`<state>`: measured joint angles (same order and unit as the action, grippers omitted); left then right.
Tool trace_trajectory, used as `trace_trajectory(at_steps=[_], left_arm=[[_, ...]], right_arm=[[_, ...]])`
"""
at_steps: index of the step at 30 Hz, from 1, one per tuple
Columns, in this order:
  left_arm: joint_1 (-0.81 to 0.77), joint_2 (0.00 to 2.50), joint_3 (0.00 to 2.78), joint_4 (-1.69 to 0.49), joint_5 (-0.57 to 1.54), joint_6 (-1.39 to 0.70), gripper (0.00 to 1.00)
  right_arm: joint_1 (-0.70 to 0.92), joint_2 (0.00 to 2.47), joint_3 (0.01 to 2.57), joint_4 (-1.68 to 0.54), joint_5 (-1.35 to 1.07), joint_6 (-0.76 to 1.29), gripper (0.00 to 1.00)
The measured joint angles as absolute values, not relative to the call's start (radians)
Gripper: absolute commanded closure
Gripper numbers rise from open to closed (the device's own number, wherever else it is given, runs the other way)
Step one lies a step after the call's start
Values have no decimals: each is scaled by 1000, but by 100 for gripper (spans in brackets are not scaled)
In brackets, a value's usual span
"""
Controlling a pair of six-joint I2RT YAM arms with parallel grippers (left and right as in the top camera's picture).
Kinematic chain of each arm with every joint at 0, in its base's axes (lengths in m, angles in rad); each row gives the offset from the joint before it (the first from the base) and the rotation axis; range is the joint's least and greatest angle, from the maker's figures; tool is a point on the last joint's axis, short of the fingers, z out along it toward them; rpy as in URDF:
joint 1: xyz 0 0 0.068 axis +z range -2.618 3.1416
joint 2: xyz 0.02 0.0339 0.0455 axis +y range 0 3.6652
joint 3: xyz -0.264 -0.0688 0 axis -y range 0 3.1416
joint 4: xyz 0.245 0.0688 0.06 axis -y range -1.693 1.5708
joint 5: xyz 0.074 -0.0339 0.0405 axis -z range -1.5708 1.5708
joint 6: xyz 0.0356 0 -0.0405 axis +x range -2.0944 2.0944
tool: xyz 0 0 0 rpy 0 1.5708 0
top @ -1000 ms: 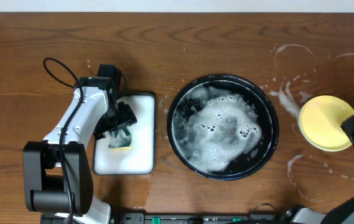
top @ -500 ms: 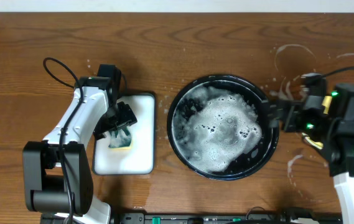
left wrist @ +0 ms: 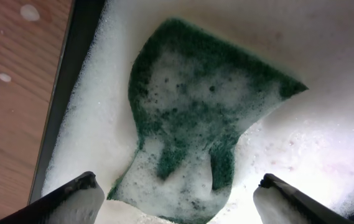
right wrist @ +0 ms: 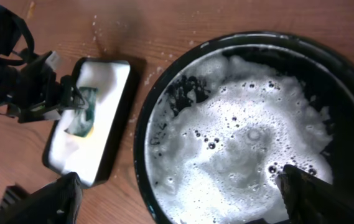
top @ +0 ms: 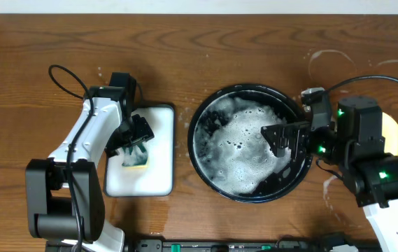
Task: Clean dirty plates on tray and stack at the side
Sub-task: 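Release the yellow plate and withdraw the right gripper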
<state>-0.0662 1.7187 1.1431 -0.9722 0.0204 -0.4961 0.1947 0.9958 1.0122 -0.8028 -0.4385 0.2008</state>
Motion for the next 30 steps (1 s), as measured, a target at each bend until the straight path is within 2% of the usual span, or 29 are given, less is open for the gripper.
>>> trace_trajectory(at_steps=[5,9,19,30], left_arm=[[-66,1719,1143,-972,20,-496,16],[-66,1719,1143,-973,21,-496,16],[-66,1719,1143,-972,20,-496,16],[-67,1718,1143,-972,20,-496,16]], right_arm=[[194,879,1011,-794,-406,77,1],[194,731,972,-700,-317,7,1],[194,284,546,-545,-130,-42,1],[194,19,97,-131,-96,-49,1]])
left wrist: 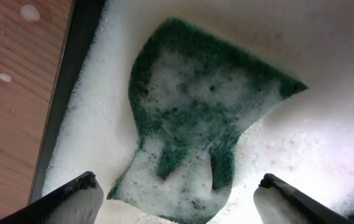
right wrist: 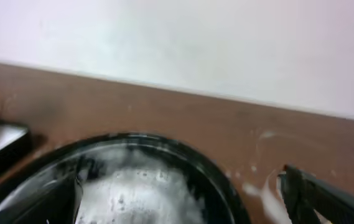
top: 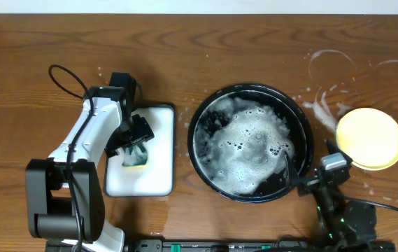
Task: Clean dirty plates on tray and stack at the side
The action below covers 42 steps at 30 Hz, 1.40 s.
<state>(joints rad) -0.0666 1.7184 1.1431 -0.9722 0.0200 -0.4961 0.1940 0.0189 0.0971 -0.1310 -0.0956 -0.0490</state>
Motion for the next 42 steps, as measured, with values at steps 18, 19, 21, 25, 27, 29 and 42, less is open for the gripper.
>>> trace_trajectory(at_steps=[18,19,21,25,27,29,42], left_arm=[[-66,1719,1143,-972,20,-496,16],[-66,1719,1143,-972,20,-496,16],[-66,1719,1143,-972,20,-496,16],[-66,1719,1143,-972,20,-496,16],[-66,1719,1143,-972,20,-496,16],[-66,1719,1143,-972,20,-496,16],[-144,1260,811,-620,5,-492,16]], right_arm=[[194,12,7,-63,-85,-49,1],[194,12,7,-63,-85,-49,1],[194,12,7,-63,-85,-49,1],[194,12,7,-63,-85,-49,1],[194,12,7,-63,-85,-49,1],[194,12,7,-63,-85,-49,1],[194,12,7,-64,-84,-49,1]])
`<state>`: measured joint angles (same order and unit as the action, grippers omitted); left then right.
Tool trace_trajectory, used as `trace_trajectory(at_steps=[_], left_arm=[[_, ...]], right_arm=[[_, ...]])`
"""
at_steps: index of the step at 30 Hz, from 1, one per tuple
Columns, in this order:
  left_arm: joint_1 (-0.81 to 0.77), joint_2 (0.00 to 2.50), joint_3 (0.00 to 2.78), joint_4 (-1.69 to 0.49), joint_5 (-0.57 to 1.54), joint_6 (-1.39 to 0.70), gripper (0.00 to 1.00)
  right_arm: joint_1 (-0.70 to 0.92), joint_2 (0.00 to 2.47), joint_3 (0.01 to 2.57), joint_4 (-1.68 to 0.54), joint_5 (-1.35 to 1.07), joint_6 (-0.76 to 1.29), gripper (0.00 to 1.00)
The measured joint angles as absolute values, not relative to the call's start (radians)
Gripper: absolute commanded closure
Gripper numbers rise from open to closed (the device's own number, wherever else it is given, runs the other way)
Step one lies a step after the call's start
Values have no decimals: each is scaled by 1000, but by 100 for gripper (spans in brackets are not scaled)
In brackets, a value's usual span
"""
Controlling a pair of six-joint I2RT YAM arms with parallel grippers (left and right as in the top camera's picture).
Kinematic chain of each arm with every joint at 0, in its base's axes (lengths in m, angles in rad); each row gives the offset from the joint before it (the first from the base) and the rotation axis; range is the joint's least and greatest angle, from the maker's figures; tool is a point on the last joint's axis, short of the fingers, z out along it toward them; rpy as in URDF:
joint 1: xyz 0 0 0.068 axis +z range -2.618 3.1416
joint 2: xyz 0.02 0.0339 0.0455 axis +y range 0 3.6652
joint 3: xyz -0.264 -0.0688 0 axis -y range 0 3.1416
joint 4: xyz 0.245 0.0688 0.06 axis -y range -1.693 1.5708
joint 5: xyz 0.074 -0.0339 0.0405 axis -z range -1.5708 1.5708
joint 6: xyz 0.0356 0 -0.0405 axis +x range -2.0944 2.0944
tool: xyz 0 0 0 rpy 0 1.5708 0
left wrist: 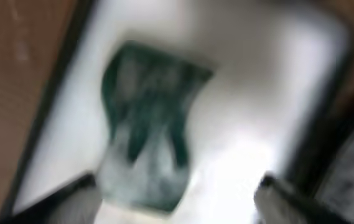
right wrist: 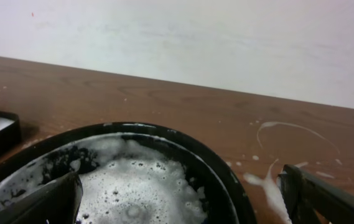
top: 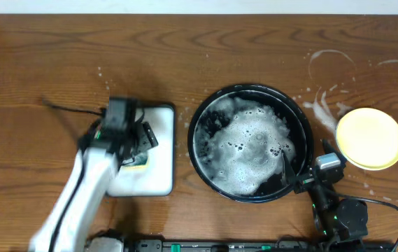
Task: Clean dirty plates on tray and stack at the side
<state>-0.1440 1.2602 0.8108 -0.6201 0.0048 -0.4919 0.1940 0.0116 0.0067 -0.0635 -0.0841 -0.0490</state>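
A clean yellow plate (top: 370,138) lies on the table at the right. The round black basin (top: 197,119) is full of foam; no plate shows in it. A green sponge (left wrist: 147,134) lies in the soapy black-rimmed tray (top: 158,183) on the left. My left gripper (top: 133,140) hovers open over that sponge, blurred, with nothing between its fingers (left wrist: 71,200). My right gripper (top: 306,169) is low at the basin's near right rim, open and empty, facing across the foam (right wrist: 145,190).
Soapy streaks and water rings (top: 331,64) mark the wood behind the yellow plate. The basin's rim (right wrist: 226,180) stands right in front of my right fingers. The table's front edge is close behind both arms.
My left gripper has drawn back from the sponge, which now looks smaller and farther off in the wrist view; the left arm is blurred. The right arm has barely shifted.
At first my right gripper was open above the basin's right side and my left was open close over the sponge. Then the right arm was down at the front edge, the yellow plate bare at the right. Now the left has also backed off.
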Motion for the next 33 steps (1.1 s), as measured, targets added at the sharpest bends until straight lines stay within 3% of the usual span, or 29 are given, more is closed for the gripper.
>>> trace_trajectory(at_steps=[7,17,22,33], left_arm=[[-144,758,543,-273,-5,-372,16],[-46,178,294,-226,-7,-254,16],[-14,20,197,-202,-7,-245,16],[-13,12,25,-32,-6,-235,16]], right_arm=[[194,12,7,-64,-80,-49,1],[194,12,7,-64,-78,-49,1],[194,12,7,-64,-78,-49,1],[194,12,7,-62,-78,-49,1]])
